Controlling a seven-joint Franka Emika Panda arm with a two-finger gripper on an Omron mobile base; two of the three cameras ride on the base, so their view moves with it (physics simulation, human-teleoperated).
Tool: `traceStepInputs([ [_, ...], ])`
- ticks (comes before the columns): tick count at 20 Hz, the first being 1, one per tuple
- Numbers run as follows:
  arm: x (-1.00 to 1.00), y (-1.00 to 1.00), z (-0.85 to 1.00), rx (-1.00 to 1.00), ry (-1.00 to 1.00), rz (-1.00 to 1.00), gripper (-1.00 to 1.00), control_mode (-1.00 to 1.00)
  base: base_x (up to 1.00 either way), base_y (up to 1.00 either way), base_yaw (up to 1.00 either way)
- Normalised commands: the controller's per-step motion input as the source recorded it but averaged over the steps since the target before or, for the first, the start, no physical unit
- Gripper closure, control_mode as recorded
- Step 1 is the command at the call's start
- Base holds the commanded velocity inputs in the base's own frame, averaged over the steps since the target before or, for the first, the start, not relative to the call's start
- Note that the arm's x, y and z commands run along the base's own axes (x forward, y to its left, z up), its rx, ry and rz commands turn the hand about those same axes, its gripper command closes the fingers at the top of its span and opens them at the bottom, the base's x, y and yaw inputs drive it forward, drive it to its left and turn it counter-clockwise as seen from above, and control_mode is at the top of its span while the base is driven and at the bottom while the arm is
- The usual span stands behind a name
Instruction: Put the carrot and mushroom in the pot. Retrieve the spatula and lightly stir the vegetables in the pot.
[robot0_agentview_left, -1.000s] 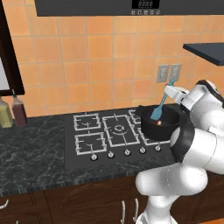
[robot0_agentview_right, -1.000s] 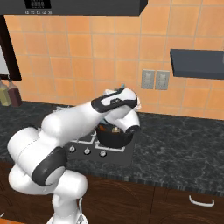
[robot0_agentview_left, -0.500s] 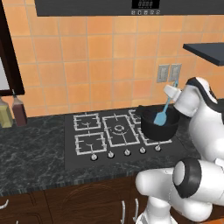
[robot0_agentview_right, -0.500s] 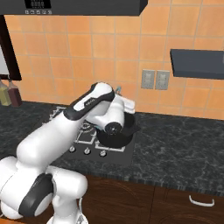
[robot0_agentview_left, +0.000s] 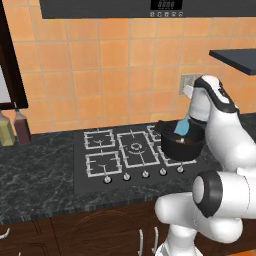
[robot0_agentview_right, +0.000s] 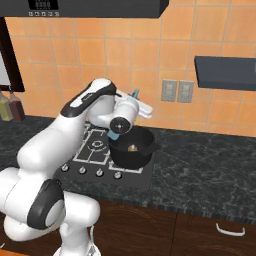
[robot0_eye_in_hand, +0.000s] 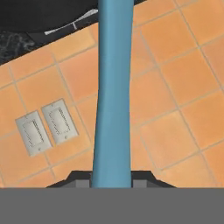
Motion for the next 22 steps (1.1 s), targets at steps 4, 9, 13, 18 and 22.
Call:
traceStepInputs([
  [4,0.53,-0.22,-0.77,0.0,0.11,-0.09,1.0,-1.0,0.0,0.0,0.0],
  [9,0.52,-0.37,-0.88,0.0,0.05,-0.03,1.0,-1.0,0.0,0.0,0.0],
  [13,-0.12,-0.17,-0.36,-0.02,-0.02,0.0,1.0,-1.0,0.0,0.0,0.0],
  [18,-0.27,-0.08,-0.18,-0.09,-0.12,0.0,1.0,-1.0,0.0,0.0,0.0],
  [22,0.32,-0.01,-0.61,-0.21,-0.01,0.0,1.0,-1.0,0.0,0.0,0.0],
])
